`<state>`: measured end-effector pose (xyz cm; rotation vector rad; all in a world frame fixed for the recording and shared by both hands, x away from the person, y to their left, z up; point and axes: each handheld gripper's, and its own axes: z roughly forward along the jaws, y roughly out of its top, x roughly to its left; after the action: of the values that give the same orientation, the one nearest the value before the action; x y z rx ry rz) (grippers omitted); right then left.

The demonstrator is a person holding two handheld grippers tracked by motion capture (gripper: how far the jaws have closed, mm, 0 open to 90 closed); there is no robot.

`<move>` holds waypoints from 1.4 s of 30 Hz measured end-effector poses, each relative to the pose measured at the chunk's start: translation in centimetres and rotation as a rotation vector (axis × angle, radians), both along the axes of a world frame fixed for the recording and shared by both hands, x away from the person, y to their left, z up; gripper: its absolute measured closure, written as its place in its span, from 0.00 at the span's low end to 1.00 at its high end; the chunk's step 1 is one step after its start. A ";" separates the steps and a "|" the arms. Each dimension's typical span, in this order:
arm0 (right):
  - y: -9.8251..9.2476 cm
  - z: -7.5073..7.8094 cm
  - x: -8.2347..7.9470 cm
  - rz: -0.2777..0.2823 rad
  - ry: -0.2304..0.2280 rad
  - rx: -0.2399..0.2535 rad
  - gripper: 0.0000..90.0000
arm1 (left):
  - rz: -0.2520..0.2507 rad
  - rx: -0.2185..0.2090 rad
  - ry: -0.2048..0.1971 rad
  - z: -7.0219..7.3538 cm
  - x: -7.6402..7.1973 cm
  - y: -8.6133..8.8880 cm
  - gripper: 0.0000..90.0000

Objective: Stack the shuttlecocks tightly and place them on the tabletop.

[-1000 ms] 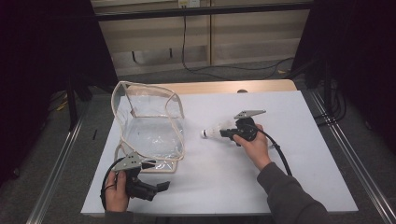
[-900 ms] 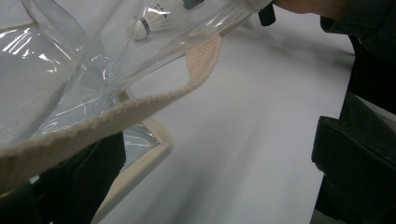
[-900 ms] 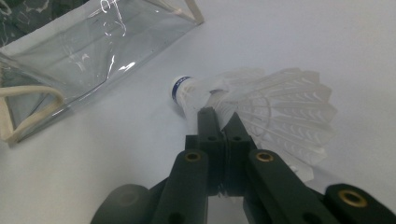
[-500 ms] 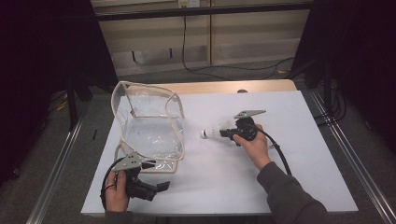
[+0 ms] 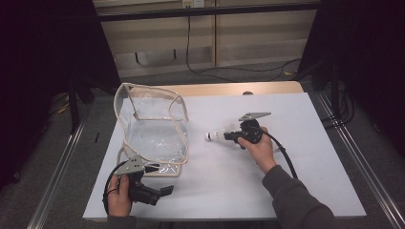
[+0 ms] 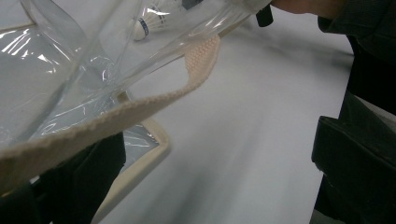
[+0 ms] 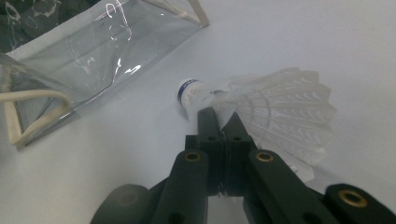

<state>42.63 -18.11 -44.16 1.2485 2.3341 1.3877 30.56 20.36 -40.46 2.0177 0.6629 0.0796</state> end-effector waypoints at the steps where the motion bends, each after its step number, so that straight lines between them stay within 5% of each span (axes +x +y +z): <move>1: 0.0 0.0 0.0 0.000 0.001 0.001 0.98 | 0.000 0.000 0.000 0.0 0.0 0.0 0.03; 31: 0.1 -0.3 0.1 0.010 0.001 0.006 0.98 | 0.000 0.002 -0.002 0.0 0.0 0.0 0.03; 42: 0.2 -0.7 0.2 -0.004 0.010 -0.030 0.86 | -0.001 0.004 -0.002 0.0 0.0 0.0 0.03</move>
<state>42.83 -17.94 -44.86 1.2533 2.3488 1.3428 30.58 20.33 -40.48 2.0216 0.6610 0.0822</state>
